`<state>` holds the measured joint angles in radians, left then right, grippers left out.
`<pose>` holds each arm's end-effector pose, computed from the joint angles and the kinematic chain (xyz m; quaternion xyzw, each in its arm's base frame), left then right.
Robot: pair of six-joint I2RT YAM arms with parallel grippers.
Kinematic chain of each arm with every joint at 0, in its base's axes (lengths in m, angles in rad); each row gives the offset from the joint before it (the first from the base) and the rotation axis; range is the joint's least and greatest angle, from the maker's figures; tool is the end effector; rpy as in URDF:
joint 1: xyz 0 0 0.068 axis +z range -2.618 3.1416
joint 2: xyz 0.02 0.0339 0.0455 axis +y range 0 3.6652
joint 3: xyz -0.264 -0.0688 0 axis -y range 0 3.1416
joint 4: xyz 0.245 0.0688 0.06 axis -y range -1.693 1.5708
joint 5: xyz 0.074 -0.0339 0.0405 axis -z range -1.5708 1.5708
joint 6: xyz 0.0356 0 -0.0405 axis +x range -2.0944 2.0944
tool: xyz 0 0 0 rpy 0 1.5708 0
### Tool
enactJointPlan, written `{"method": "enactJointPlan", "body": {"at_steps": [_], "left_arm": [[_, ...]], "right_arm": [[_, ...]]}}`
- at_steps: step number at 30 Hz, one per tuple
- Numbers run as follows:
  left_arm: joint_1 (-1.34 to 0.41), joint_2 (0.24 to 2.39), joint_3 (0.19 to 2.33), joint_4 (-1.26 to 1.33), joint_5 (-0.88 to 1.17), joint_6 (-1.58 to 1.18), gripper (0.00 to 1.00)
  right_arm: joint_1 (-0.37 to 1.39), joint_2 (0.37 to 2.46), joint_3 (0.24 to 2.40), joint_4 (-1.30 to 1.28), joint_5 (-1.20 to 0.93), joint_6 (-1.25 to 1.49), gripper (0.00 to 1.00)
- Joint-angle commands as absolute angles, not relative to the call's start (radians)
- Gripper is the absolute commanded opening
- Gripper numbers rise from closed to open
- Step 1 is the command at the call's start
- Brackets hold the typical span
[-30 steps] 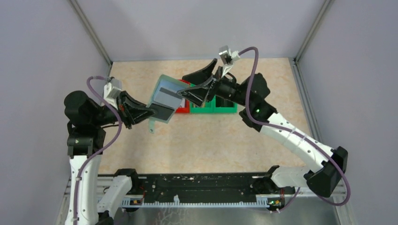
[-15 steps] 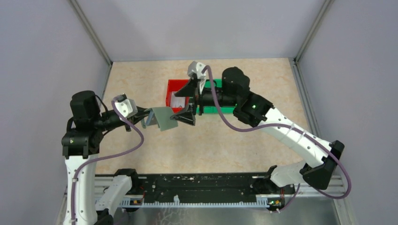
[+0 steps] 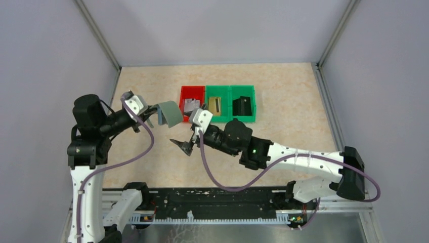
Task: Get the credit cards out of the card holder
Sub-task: Remove the credit card from the card holder.
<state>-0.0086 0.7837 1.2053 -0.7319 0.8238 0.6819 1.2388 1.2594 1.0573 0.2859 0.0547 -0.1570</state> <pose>0.1253 -0.0272 0.4249 0.4726 0.6168 -0.1269 0.6166 0.0997 0.2833 0.3836 -0.4194 0.5314 0.3630 0.6403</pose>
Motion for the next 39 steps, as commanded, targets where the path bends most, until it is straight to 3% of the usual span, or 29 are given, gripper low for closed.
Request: {"method": "enactJointPlan", "body": {"at_steps": [1, 6, 15, 27, 31, 39], "left_arm": [[-0.007, 0.835, 1.292, -0.719, 0.833, 0.531, 0.00], [-0.007, 0.831, 1.326, -0.733, 0.863, 0.465, 0.00], [-0.006, 0.855, 1.415, -0.739, 0.892, 0.372, 0.00], [-0.006, 0.825, 1.420, -0.752, 0.956, 0.397, 0.00], [-0.006, 0.818, 1.410, -0.752, 0.968, 0.403, 0.00], [-0.006, 0.808, 1.398, -0.753, 0.977, 0.417, 0.00]], "right_arm": [[1.297, 1.292, 1.029, 0.636, 0.255, -0.414, 0.99], [1.345, 1.400, 1.005, 0.852, 0.340, -0.651, 0.99], [1.391, 1.571, 1.097, 0.993, 0.374, -0.846, 0.99], [1.426, 1.808, 1.188, 1.588, 0.580, -1.294, 0.94], [1.432, 1.807, 1.176, 1.631, 0.585, -1.304, 0.94], [1.432, 1.790, 1.175, 1.722, 0.598, -1.349, 0.82]]}}
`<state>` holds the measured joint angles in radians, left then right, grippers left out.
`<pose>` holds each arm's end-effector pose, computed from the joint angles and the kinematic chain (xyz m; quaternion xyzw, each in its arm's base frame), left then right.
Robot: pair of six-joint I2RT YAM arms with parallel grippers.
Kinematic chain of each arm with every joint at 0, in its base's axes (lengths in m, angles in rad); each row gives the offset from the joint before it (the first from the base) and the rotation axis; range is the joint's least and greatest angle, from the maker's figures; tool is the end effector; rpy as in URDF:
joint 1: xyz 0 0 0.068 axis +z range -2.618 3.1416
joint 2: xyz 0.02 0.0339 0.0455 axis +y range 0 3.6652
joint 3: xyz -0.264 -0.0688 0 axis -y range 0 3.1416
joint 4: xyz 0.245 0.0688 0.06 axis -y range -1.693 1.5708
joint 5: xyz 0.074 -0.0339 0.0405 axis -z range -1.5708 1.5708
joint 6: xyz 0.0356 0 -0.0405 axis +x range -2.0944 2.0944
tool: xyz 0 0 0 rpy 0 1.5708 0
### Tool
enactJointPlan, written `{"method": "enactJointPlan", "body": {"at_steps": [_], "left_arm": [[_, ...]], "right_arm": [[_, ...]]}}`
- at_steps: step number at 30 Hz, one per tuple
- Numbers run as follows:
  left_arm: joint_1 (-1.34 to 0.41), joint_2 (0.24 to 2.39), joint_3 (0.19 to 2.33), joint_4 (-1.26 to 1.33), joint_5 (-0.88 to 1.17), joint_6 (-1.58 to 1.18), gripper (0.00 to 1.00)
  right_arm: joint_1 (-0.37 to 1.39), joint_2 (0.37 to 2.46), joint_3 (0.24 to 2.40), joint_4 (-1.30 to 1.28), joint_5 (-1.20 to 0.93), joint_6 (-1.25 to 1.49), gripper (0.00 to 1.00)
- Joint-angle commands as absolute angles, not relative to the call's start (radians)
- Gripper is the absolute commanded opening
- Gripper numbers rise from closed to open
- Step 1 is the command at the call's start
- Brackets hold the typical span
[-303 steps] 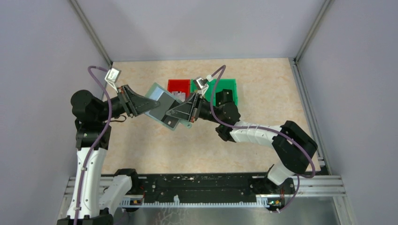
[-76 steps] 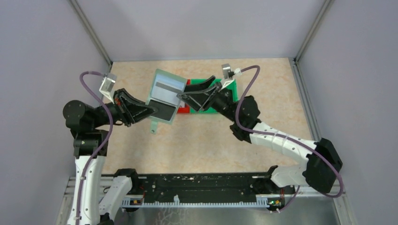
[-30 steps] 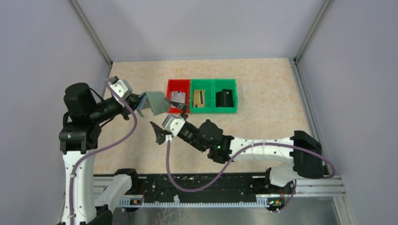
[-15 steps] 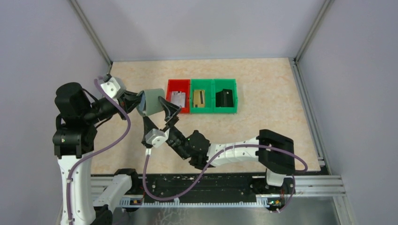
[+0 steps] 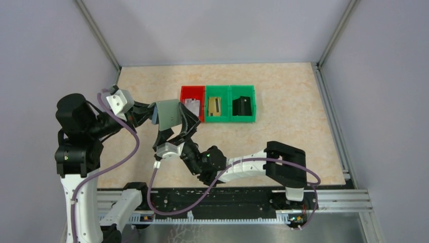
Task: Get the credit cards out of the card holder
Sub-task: Remove the credit card from the card holder.
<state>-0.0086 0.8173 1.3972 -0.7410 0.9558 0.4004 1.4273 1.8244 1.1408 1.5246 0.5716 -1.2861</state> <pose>0.1045 -0.0300 0.4753 0.4291 0.6018 -0.2316 0.6325 0.0739 0.3767 0.3383 -0.2786 0.3301 -0.0371 0.9011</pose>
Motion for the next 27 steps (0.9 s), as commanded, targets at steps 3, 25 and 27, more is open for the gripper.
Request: {"method": "enactJointPlan", "body": {"at_steps": [3, 25, 27], "left_arm": [[-0.006, 0.804, 1.395, -0.753, 0.977, 0.422, 0.00], [-0.006, 0.780, 1.374, -0.759, 1.003, 0.466, 0.00], [-0.007, 0.772, 1.365, -0.759, 0.994, 0.492, 0.00]], "right_arm": [[1.433, 1.756, 1.153, 1.722, 0.601, -1.345, 0.79], [1.439, 1.592, 1.065, 1.410, 0.557, -1.092, 0.71], [1.439, 1.565, 1.067, 1.308, 0.548, -1.023, 0.69]]}}
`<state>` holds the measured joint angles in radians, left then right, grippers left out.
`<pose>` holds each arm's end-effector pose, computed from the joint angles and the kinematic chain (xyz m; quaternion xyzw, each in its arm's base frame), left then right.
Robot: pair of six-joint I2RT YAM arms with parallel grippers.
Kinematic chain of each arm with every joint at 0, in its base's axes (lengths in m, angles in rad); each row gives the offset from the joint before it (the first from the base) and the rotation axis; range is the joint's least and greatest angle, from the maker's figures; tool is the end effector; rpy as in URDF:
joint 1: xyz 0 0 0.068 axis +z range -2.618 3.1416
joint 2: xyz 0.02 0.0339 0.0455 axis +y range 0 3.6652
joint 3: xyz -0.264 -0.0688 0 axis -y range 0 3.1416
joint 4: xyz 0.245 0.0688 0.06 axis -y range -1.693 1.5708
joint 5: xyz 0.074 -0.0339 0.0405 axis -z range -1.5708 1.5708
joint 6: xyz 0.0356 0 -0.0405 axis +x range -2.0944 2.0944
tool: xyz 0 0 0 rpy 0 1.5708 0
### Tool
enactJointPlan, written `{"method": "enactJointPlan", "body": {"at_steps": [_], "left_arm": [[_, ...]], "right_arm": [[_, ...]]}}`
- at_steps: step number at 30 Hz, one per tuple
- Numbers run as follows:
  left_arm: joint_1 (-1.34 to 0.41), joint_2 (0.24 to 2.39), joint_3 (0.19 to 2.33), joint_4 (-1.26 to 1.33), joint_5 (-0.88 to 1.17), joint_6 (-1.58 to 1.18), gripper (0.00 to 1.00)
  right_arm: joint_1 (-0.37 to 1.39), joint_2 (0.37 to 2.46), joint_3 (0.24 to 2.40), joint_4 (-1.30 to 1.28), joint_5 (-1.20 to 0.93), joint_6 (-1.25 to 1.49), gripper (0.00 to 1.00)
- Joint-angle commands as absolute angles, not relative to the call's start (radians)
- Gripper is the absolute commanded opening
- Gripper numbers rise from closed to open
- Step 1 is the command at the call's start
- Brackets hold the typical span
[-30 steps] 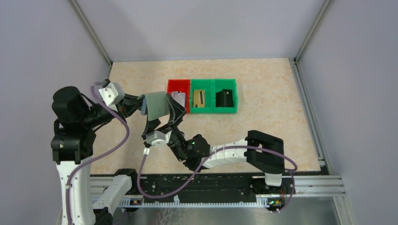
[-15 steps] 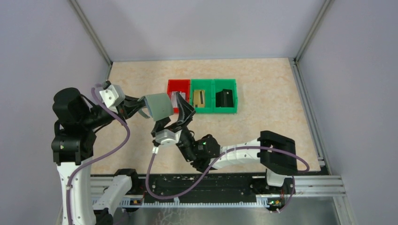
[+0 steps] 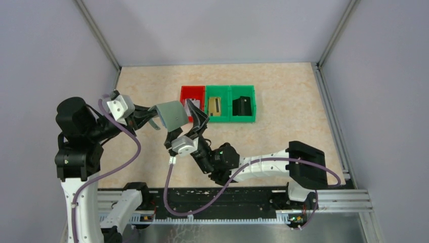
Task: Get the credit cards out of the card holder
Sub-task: Remove the credit card from the card holder.
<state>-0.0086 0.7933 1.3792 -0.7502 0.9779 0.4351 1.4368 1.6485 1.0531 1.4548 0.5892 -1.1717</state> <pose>0.0981 -0.0304 0.4718 0.4445 0.5900 -0.2293 0.6338 0.0656 0.3389 0.3674 -0.2498 0.3503 0.0183 0.9025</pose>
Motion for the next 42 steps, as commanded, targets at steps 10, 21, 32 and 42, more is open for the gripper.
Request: {"method": "enactJointPlan", "body": {"at_steps": [10, 21, 32, 42], "left_arm": [[-0.007, 0.778, 1.373, -0.807, 1.014, 0.542, 0.00], [-0.006, 0.668, 1.188, -0.543, 0.896, 0.413, 0.92], [-0.007, 0.621, 1.124, -0.402, 0.922, 0.209, 0.90], [-0.007, 0.629, 1.143, -0.278, 1.059, -0.054, 0.85]], "right_arm": [[1.425, 1.499, 1.166, 0.946, 0.527, -0.775, 0.39], [1.370, 1.360, 1.199, 0.634, 0.447, -0.361, 0.00], [1.328, 1.228, 1.167, 0.445, 0.270, -0.092, 0.00], [1.326, 1.166, 1.120, 0.447, 0.213, -0.012, 0.00]]}}
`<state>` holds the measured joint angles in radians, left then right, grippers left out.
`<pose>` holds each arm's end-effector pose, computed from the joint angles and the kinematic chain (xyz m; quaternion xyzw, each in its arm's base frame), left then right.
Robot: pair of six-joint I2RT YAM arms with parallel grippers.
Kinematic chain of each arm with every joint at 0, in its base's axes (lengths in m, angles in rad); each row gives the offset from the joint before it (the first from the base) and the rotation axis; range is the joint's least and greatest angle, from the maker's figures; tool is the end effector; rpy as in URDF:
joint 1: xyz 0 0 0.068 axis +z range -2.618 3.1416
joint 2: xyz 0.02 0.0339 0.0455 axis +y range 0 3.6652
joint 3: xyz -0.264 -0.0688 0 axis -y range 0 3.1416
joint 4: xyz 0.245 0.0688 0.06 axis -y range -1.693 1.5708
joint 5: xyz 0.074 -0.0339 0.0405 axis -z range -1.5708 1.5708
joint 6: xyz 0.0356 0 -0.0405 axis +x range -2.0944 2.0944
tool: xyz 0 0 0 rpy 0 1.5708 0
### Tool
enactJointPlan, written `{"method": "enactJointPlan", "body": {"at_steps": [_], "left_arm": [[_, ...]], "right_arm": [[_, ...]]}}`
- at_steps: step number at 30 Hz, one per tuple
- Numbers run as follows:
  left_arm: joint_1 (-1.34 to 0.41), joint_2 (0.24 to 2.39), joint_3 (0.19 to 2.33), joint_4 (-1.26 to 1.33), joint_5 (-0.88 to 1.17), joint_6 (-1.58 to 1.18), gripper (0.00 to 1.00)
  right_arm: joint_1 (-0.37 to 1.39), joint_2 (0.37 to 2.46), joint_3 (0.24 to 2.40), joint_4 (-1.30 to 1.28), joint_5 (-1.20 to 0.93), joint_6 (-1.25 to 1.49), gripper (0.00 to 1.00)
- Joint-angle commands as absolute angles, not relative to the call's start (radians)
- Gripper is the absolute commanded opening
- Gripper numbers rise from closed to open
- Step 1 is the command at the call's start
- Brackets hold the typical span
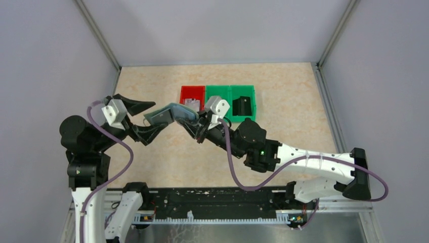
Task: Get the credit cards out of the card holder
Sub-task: Remove the credit card from the card holder.
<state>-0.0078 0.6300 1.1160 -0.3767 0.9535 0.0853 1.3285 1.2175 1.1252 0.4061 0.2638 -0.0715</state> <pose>0.0891 -0.0297 0.4468 0.3690 0.5765 -0.2804 0.6730 0.0765 0.2708 0.4318 -0.2941 0.5143 0.4089 0.6941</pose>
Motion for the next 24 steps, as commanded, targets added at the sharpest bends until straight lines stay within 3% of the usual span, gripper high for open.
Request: {"method": "enactJointPlan", "body": {"at_steps": [1, 5, 11, 13, 18, 24], "left_arm": [[-0.007, 0.630, 1.147, -0.271, 1.085, -0.060, 0.83], [-0.006, 0.653, 1.174, -0.283, 1.225, -0.098, 0.81], [-0.006, 0.648, 1.139, -0.211, 1.271, -0.205, 0.81], [-0.007, 0.648, 1.141, -0.209, 1.277, -0.210, 0.76], [-0.007, 0.649, 1.146, -0.208, 1.281, -0.207, 0.48], [-0.007, 0.653, 1.154, -0.217, 1.328, -0.233, 0.42]], "right_arm": [[1.322, 1.159, 1.117, 0.447, 0.200, -0.008, 0.00], [1.297, 1.142, 1.117, 0.432, 0.139, 0.073, 0.00], [1.293, 1.151, 1.132, 0.428, 0.109, 0.142, 0.00], [1.286, 1.147, 1.118, 0.443, 0.096, 0.171, 0.00], [1.275, 1.124, 1.084, 0.474, 0.085, 0.216, 0.00], [1.234, 1.088, 1.022, 0.526, 0.011, 0.312, 0.00]]}}
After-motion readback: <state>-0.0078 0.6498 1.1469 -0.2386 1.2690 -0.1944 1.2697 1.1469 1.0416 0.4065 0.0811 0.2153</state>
